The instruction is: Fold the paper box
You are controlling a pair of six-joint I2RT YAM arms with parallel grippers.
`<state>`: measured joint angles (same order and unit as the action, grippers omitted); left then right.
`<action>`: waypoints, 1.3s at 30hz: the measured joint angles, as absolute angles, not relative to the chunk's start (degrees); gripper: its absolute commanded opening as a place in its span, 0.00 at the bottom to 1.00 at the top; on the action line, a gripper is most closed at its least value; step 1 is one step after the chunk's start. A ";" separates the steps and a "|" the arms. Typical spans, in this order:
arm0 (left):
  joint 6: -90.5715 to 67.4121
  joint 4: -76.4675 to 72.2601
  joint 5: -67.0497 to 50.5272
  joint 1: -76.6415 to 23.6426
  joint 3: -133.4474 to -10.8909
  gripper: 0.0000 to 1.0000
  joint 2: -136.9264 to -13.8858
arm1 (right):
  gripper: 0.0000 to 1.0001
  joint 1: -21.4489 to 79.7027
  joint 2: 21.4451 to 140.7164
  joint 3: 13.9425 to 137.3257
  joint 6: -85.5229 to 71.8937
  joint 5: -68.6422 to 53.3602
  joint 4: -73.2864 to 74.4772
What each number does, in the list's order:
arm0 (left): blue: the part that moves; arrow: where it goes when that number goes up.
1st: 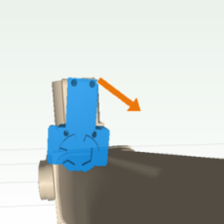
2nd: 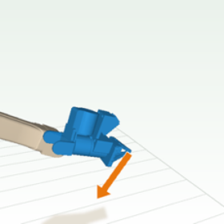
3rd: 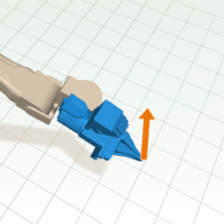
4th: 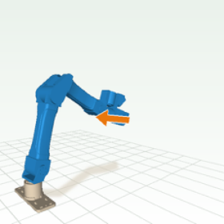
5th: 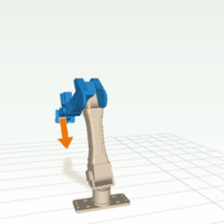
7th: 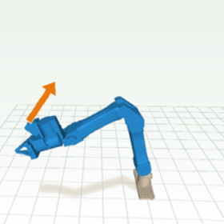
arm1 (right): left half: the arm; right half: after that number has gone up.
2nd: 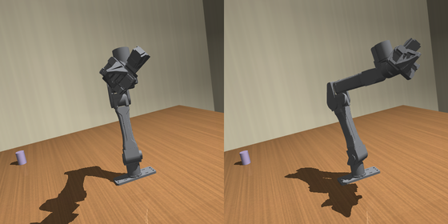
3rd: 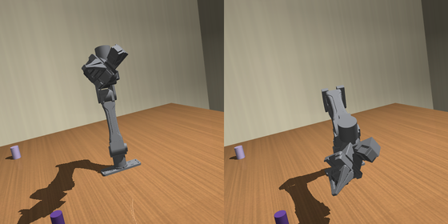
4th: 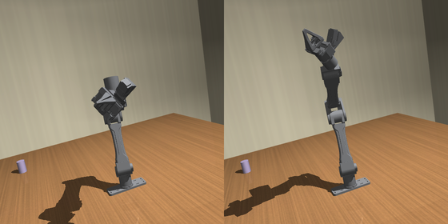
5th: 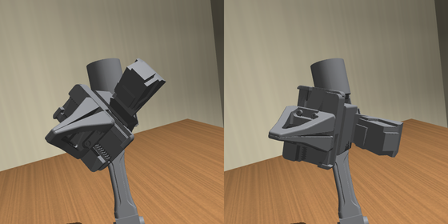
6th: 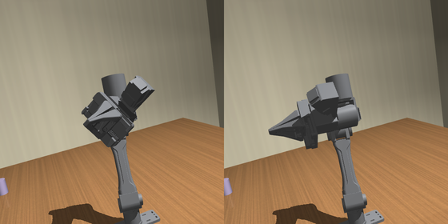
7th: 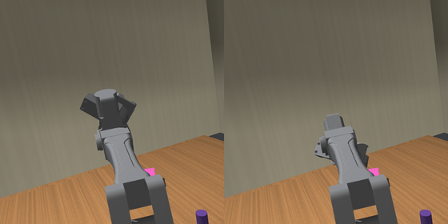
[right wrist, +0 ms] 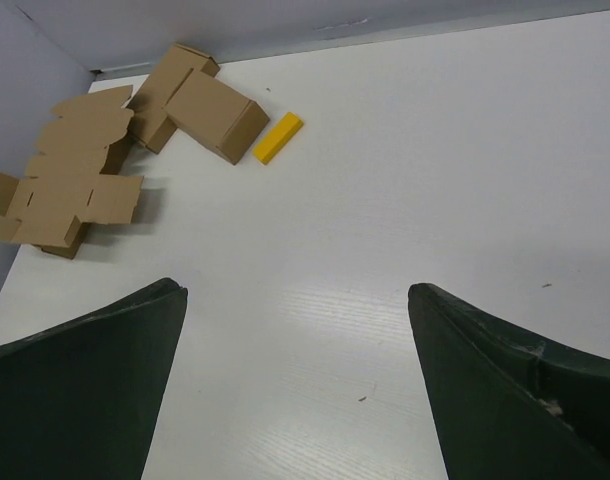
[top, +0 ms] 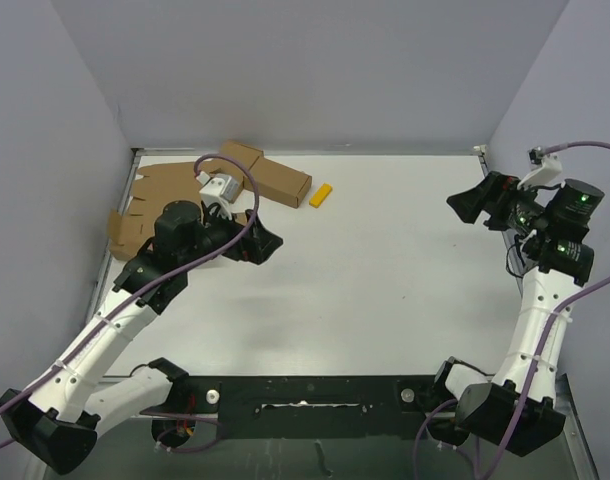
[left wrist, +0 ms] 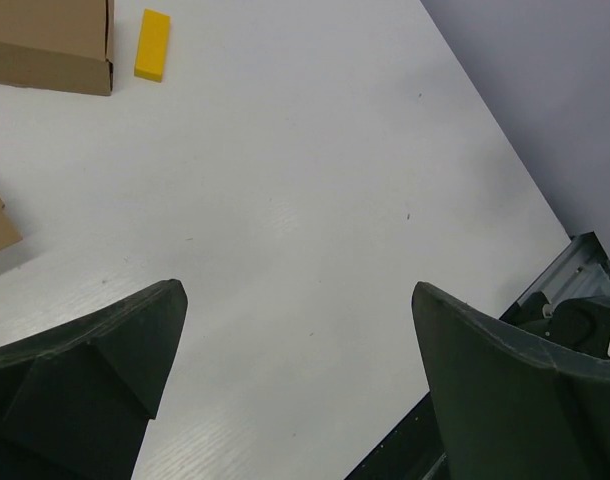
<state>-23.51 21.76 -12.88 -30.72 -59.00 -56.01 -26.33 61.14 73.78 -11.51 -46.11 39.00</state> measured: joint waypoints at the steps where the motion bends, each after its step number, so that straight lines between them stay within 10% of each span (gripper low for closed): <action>1: -23.51 21.43 -12.73 -30.72 -58.43 0.98 -55.90 | 0.98 -26.33 60.86 72.93 -11.94 -46.50 38.15; 28: -11.70 23.86 18.72 -28.27 -55.13 0.87 -73.56 | 0.98 -19.09 60.34 44.14 -4.47 -73.91 11.66; 39: -7.16 23.20 31.22 -25.61 -57.67 0.62 -83.92 | 0.98 -17.89 60.71 44.14 -2.24 -74.17 12.05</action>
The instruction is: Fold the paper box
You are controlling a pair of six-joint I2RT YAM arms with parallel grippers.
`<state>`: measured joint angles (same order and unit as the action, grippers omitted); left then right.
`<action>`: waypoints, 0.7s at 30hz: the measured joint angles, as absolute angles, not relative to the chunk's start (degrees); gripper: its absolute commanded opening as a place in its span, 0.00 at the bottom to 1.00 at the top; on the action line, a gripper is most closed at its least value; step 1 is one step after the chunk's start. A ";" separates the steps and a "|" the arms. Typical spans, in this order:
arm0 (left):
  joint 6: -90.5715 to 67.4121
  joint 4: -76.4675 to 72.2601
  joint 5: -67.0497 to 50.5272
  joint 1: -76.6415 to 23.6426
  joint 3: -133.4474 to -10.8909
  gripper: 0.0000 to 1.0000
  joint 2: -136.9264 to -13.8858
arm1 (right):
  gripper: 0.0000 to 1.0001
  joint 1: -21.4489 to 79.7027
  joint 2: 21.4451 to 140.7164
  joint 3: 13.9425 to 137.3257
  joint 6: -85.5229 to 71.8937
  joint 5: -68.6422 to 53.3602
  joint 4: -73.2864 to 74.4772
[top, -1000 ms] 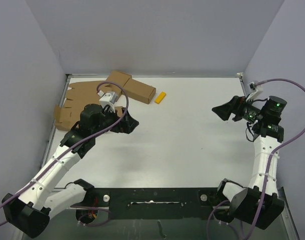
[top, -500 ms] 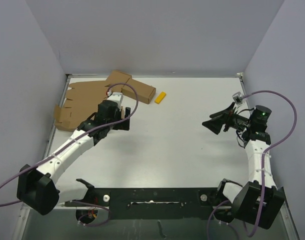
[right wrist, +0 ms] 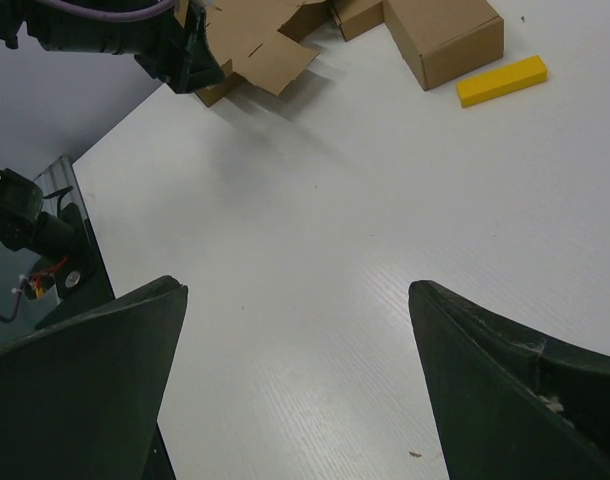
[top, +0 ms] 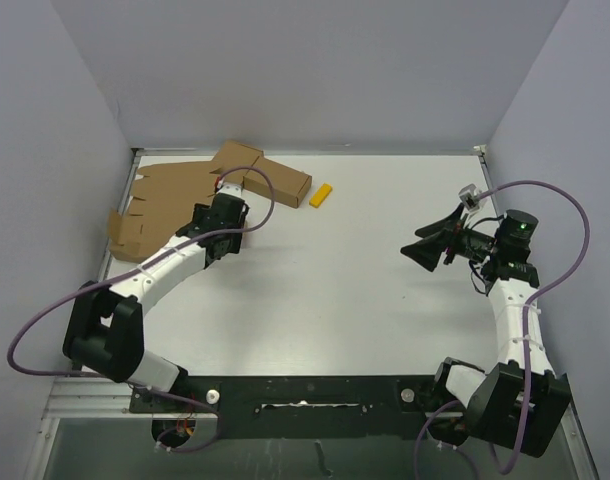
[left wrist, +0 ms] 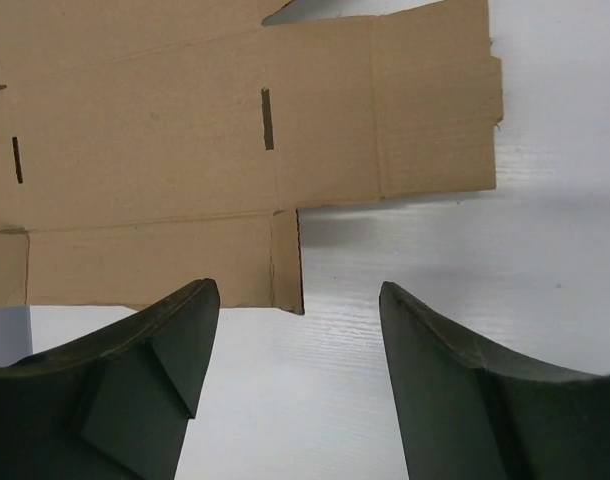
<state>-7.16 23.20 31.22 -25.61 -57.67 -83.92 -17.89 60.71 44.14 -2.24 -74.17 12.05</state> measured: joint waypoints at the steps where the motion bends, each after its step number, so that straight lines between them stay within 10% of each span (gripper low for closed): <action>1: -7.16 23.18 31.53 -25.39 -57.80 0.59 -84.62 | 0.98 -17.89 60.71 44.14 -2.04 -74.17 12.12; 16: -8.73 22.57 32.53 -23.55 -58.35 0.04 -91.57 | 0.98 -17.54 60.71 44.14 -1.63 -74.15 12.64; 21: -9.76 23.00 32.86 -24.05 -58.50 0.00 -91.79 | 0.98 -17.52 60.71 44.14 -1.43 -74.15 12.73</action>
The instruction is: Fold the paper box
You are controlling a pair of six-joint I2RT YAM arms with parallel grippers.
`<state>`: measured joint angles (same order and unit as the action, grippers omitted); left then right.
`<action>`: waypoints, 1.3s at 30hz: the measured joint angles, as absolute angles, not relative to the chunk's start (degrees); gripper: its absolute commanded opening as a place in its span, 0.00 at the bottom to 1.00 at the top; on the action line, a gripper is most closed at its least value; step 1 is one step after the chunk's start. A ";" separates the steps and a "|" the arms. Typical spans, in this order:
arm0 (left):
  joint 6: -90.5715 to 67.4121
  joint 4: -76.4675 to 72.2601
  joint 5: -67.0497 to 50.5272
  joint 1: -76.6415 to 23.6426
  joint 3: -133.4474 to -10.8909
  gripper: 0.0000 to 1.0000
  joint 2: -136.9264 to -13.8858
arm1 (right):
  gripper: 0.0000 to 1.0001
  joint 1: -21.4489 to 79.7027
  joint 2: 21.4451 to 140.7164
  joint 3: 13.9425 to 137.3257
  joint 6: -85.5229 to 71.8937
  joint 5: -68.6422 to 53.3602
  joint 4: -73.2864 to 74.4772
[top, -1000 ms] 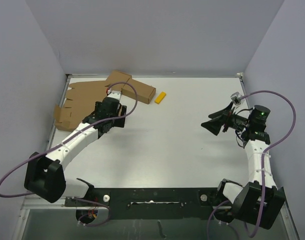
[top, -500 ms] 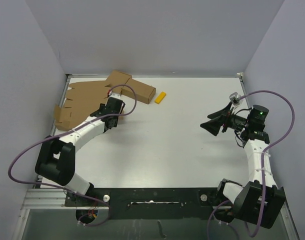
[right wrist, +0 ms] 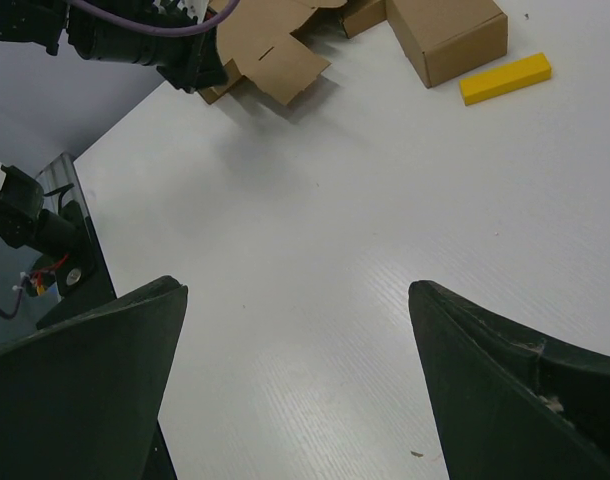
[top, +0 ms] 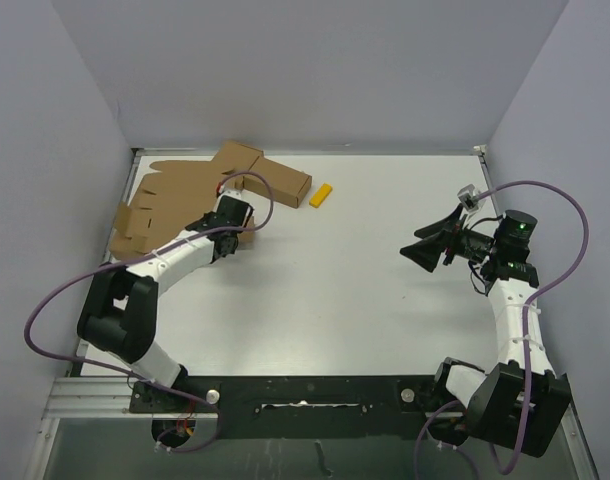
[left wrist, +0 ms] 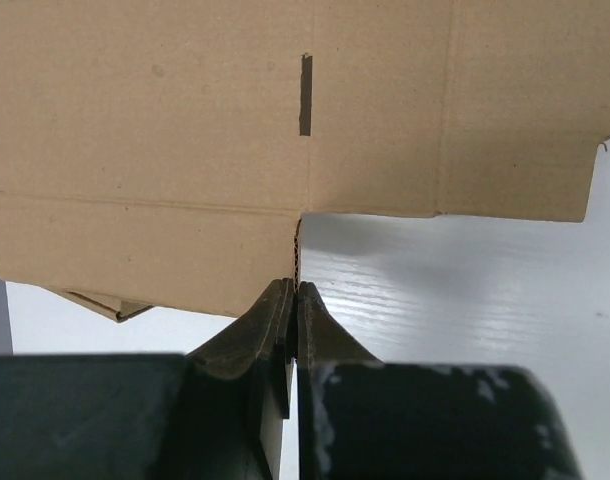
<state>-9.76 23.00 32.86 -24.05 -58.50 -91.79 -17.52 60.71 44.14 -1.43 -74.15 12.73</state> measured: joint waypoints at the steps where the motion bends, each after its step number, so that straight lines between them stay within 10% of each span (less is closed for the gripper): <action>1: -9.96 23.07 32.99 -24.47 -58.52 0.00 -91.72 | 0.98 -17.52 60.71 44.14 -1.39 -74.15 12.75; 33: -47.46 36.86 26.09 -62.33 -64.42 0.00 -86.21 | 0.98 -16.78 60.71 44.14 -0.38 -73.30 13.41; 39: -47.90 31.00 21.41 -64.14 -66.65 0.40 -91.88 | 0.98 -16.78 60.71 44.14 -0.36 -71.94 13.63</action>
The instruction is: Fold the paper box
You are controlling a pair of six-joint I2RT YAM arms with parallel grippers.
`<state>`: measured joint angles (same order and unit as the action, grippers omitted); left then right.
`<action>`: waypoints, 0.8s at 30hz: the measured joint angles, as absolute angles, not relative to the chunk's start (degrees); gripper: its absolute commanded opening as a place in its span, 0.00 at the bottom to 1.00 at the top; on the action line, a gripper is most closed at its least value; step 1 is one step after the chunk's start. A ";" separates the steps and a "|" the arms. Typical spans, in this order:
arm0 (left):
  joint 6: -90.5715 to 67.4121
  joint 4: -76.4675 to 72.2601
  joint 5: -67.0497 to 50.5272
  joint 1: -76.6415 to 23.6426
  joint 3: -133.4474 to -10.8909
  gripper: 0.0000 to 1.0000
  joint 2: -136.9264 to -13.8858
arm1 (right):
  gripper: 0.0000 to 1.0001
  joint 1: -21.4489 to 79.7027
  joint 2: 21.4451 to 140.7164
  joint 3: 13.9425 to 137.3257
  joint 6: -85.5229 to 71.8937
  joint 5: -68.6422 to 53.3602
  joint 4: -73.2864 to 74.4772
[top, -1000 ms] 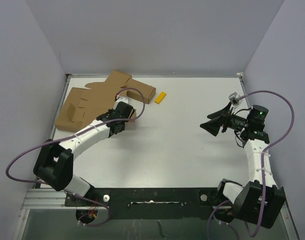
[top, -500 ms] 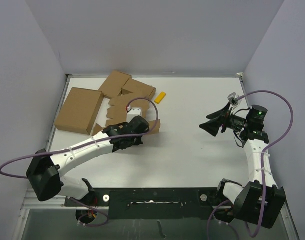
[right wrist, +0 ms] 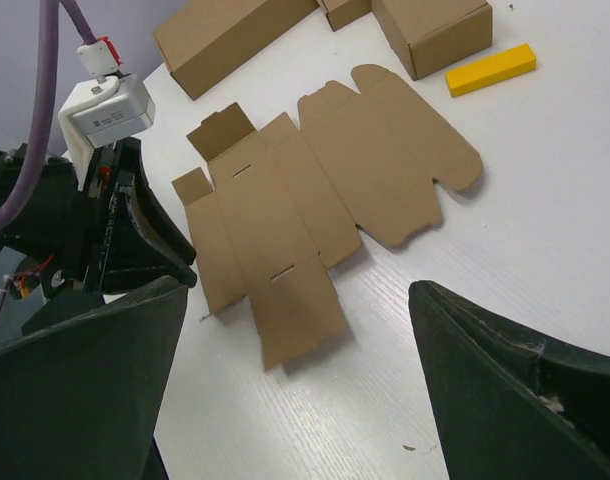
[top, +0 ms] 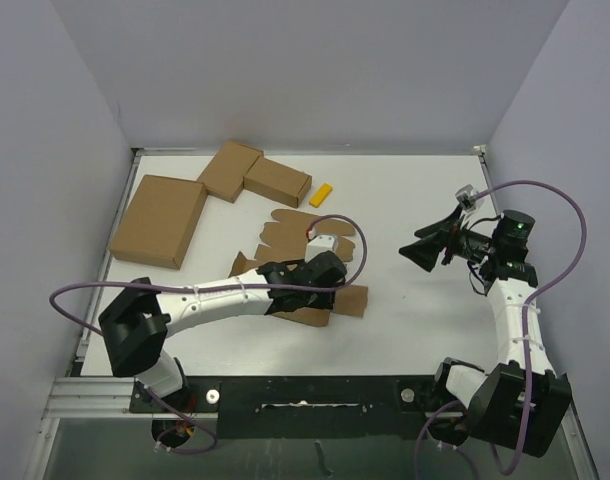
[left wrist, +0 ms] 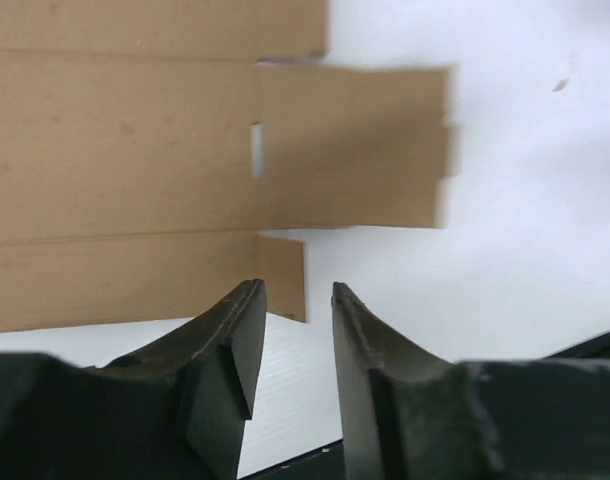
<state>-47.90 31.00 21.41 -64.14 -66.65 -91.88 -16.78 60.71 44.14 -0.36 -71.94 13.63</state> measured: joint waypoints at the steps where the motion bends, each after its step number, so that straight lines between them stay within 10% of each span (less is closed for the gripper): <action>1: -47.70 29.41 20.23 -64.14 -66.65 0.47 -92.14 | 0.98 -16.78 60.71 44.14 -0.34 -71.70 13.67; 7: -42.72 17.63 14.52 -64.03 -64.95 0.79 -91.39 | 0.98 -16.75 60.86 44.14 -0.19 -70.06 13.78; 24: -24.67 15.00 -1.96 -29.15 -44.60 0.78 -60.42 | 0.98 -16.01 62.65 44.01 -1.69 -68.14 12.43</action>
